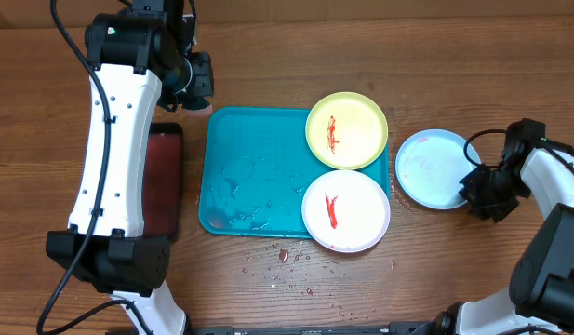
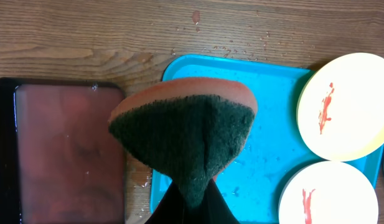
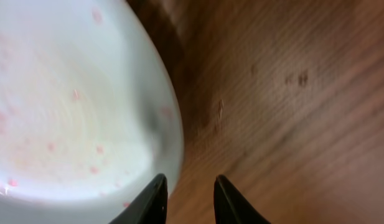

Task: Clean dirty plates on tray and stack at the side
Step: 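Grip the rim of the red-streaked white plate with right gripper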

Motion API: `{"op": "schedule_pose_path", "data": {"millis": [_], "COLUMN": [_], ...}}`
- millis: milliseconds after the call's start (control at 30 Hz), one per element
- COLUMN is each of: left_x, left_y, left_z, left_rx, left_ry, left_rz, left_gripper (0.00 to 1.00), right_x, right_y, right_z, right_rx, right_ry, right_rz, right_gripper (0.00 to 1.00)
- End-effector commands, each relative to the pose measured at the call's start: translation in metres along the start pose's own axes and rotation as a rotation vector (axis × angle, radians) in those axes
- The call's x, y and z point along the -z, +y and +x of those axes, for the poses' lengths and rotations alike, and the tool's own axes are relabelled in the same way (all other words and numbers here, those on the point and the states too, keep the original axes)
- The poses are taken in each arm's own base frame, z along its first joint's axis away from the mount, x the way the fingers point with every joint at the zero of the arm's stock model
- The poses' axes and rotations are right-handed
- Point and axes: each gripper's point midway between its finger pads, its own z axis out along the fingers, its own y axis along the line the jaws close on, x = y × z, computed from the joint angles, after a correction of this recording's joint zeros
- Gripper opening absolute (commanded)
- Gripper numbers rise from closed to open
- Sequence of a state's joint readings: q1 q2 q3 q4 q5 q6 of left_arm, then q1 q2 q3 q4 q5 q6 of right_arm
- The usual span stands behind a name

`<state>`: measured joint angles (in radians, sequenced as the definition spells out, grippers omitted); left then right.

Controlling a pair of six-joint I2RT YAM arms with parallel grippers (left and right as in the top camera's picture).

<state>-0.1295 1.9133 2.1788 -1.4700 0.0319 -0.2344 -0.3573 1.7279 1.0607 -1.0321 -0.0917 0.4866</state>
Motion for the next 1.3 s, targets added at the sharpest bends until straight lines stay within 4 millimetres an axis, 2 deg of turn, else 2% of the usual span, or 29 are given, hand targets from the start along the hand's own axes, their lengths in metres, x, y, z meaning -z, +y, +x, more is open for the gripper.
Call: {"op": "schedule_pose_path", "data": {"millis": [0, 133, 200, 267, 467, 533, 600, 767, 900, 1033, 1267], "left_x": [0.006, 0.006, 0.005, 0.005, 0.005, 0.005, 0.005, 0.005, 0.005, 0.005, 0.005], "left_y": [-0.001, -0.002, -0.002, -0.002, -0.002, -0.002, -0.002, -0.002, -0.002, -0.002, -0.002], "left_z": [0.001, 0.003, 0.003, 0.003, 0.004, 0.004, 0.004, 0.004, 0.004, 0.004, 0.004], "left_rx": [0.009, 0.006, 0.005, 0.004, 0.004, 0.004, 0.003, -0.004, -0.004, -0.004, -0.004], "left_ry": [-0.013, -0.007, -0.004, -0.003, 0.001, 0.001, 0.0, 0.0, 0.0, 0.001, -0.002], "left_rz": [-0.001, -0.001, -0.002, -0.002, -0.003, -0.003, -0.003, -0.003, -0.003, -0.003, -0.003], "left_gripper": [0.04, 0.04, 0.04, 0.04, 0.04, 0.04, 0.04, 0.04, 0.04, 0.04, 0.04], "right_x": [0.029, 0.062, 0.075, 0.08, 0.063, 0.05, 0.029, 0.0, -0.016, -0.022, -0.022], "right_y": [0.018, 0.037, 0.054, 0.066, 0.08, 0.086, 0.089, 0.087, 0.086, 0.084, 0.082], "right_z": [0.004, 0.017, 0.033, 0.054, 0.101, 0.117, 0.13, 0.139, 0.136, 0.13, 0.131], "right_rx": [0.095, 0.218, 0.339, 0.456, 0.621, 0.685, 0.763, 0.834, 0.872, 0.874, 0.872], "right_ry": [0.028, 0.056, 0.08, 0.115, 0.193, 0.207, 0.19, 0.143, 0.087, 0.058, 0.066], "right_rz": [-0.067, -0.159, -0.249, -0.292, -0.228, -0.216, -0.175, -0.109, -0.078, -0.059, -0.056], "right_gripper": [0.27, 0.3, 0.33, 0.35, 0.35, 0.35, 0.35, 0.35, 0.34, 0.24, 0.09]}}
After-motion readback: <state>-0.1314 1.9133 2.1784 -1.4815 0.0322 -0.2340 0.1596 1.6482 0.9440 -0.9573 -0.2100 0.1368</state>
